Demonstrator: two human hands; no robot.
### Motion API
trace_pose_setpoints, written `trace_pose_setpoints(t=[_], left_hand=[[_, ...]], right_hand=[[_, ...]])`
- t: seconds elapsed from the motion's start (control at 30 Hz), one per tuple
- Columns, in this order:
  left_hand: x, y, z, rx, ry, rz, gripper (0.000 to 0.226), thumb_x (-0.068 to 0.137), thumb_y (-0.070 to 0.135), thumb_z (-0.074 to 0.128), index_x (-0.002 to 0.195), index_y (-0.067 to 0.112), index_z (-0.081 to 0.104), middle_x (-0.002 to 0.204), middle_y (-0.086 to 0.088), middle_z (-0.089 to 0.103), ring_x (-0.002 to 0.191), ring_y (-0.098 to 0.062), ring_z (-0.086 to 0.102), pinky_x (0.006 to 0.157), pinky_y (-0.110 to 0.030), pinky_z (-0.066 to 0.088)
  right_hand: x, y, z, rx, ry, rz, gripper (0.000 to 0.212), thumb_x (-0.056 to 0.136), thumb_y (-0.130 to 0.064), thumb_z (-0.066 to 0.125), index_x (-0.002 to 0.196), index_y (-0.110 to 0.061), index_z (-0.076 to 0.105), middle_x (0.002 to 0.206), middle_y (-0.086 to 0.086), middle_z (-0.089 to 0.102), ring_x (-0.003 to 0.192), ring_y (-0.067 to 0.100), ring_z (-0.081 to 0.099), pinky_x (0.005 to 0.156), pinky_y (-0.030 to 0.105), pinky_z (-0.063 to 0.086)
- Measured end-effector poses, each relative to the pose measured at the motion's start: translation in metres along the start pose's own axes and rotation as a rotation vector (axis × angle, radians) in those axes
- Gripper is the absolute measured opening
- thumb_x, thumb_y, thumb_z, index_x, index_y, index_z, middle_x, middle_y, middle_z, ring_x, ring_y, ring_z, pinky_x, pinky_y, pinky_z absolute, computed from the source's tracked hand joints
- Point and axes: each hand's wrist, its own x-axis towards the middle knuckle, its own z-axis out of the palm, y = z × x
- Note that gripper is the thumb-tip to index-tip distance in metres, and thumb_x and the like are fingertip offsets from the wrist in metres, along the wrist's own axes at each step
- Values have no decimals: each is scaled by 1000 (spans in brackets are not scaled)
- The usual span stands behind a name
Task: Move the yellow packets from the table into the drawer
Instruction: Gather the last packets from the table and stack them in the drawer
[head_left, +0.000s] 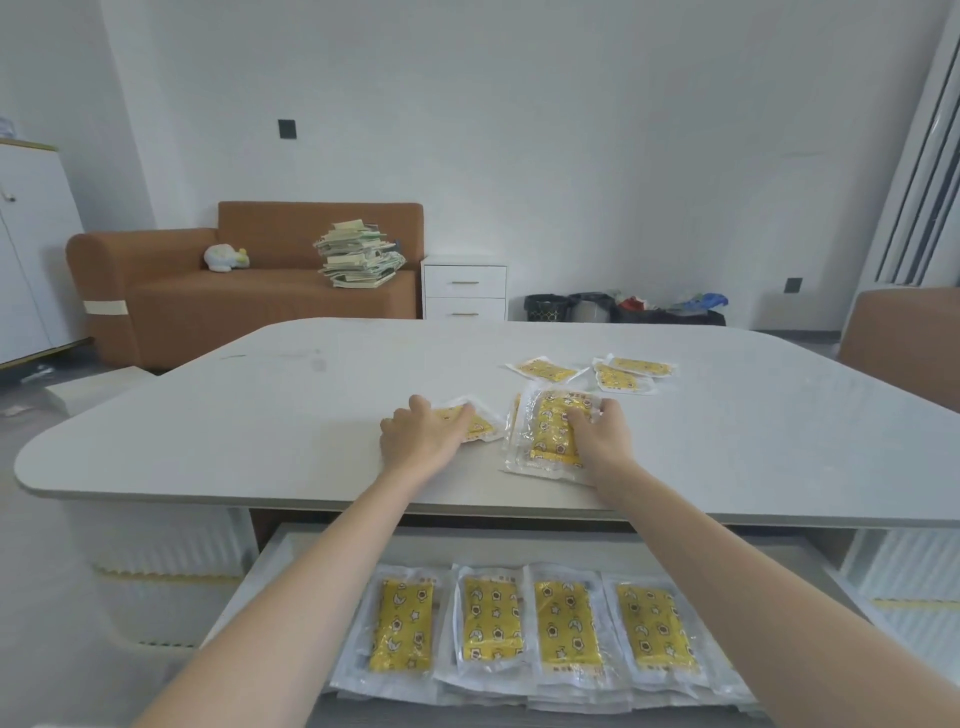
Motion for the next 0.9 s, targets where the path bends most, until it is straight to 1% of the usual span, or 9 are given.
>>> trace_pose_setpoints(t=[0.13,0.27,0.33,0.43,0.57,0.67,0.77,0.83,0.9], left_hand=[[6,11,19,235,34,-32,79,74,70,53,128,13,44,133,-13,48,125,-33,38,100,-37,32],[14,9,18,195,-16,-13,89,71,68,61,142,23,30,135,-10,48,127,-34,38,101,-38,30],[16,7,16,183,-54,1,89,73,67,61,143,26,26,135,-5,50,127,-32,38,100,-38,30],[20,8,13,145,-128,-17,89,73,65,63,144,26,24,137,2,51,130,-30,35,101,-38,28],[21,12,11,46,-236,-61,66,77,55,67,131,25,43,132,-6,47,129,-29,30,101,-35,26],[29,7,12,-58,-308,-91,60,63,56,73,113,26,58,128,-7,46,123,-29,32,103,-34,31],[29,3,13,-111,-287,-55,47,70,49,72,108,27,57,125,-6,53,123,-28,36,103,-36,31],[22,2,14,-155,-194,0,36,79,40,69,107,25,50,117,1,58,117,-24,45,96,-33,28],[13,0,14,-306,-129,59,37,78,32,71,105,22,49,110,4,62,109,-23,55,95,-32,32]], right_hand=[[-1,1,2,-62,-41,-32,38,99,-24,40,133,-6,36,99,7,48,85,24,48,71,29,35],[-5,2,5,-110,-71,-122,35,100,-26,37,131,-11,33,84,6,51,72,23,49,62,31,36],[-8,1,6,-124,-92,-172,34,100,-29,37,131,-15,32,73,2,47,61,17,44,58,32,33],[-12,0,6,-144,-116,-226,34,101,-33,38,131,-19,31,68,2,46,59,14,42,56,30,33],[-14,-1,5,-174,-120,-253,37,100,-35,41,131,-18,33,72,0,47,64,13,44,64,31,34],[-12,2,5,-169,-83,-231,38,99,-33,44,131,-14,37,79,2,52,64,13,46,66,30,35],[-11,1,4,-124,-26,-190,34,100,-26,42,131,-12,37,101,7,53,67,15,49,62,28,34],[-9,2,2,-34,60,-180,29,100,-22,41,127,-11,37,100,9,53,75,24,52,55,28,35],[-8,2,-1,72,174,-226,22,100,-18,41,122,-14,38,99,8,54,82,26,52,62,30,42]])
